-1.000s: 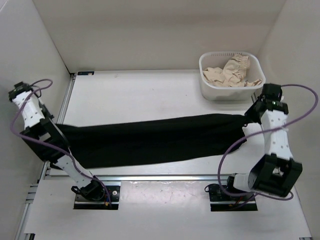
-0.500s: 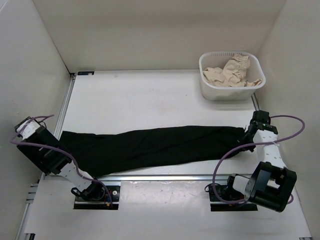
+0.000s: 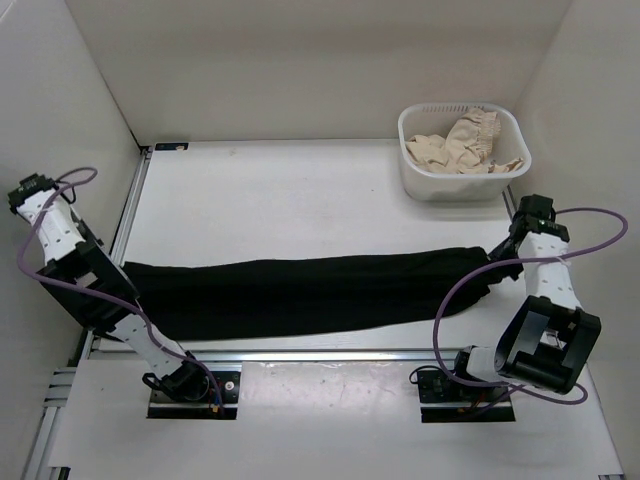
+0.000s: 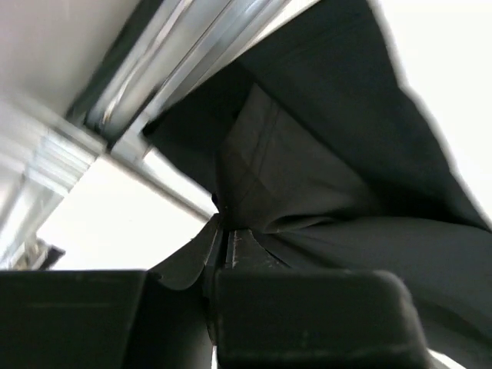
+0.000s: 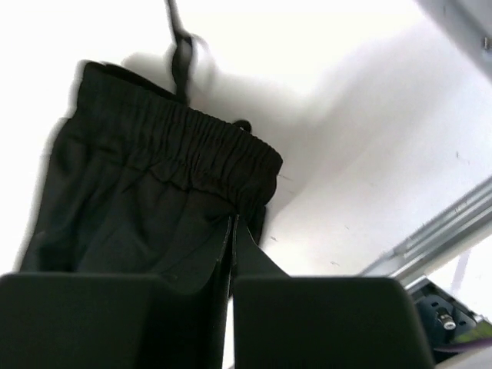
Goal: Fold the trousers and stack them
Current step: Fold the trousers
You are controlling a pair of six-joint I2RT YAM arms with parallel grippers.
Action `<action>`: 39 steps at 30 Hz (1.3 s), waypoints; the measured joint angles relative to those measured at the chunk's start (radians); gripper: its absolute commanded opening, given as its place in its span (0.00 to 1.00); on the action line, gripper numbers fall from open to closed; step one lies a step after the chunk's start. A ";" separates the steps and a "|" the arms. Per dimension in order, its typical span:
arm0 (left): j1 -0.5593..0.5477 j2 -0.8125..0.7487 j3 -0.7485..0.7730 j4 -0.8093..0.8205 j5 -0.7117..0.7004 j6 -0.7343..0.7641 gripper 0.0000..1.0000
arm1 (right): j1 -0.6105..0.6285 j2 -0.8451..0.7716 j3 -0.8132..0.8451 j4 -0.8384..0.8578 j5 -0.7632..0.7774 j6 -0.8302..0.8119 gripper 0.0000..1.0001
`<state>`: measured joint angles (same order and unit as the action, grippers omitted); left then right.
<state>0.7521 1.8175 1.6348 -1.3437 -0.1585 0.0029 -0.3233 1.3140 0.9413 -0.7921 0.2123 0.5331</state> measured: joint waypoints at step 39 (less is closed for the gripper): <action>0.059 -0.045 -0.360 0.211 -0.114 0.014 0.66 | 0.027 -0.042 -0.099 -0.051 0.172 0.011 0.82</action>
<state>0.8108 1.7721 1.2747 -1.1332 -0.2722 0.0174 -0.2958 1.2720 0.8425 -0.8429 0.3840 0.5446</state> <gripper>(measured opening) 0.651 0.818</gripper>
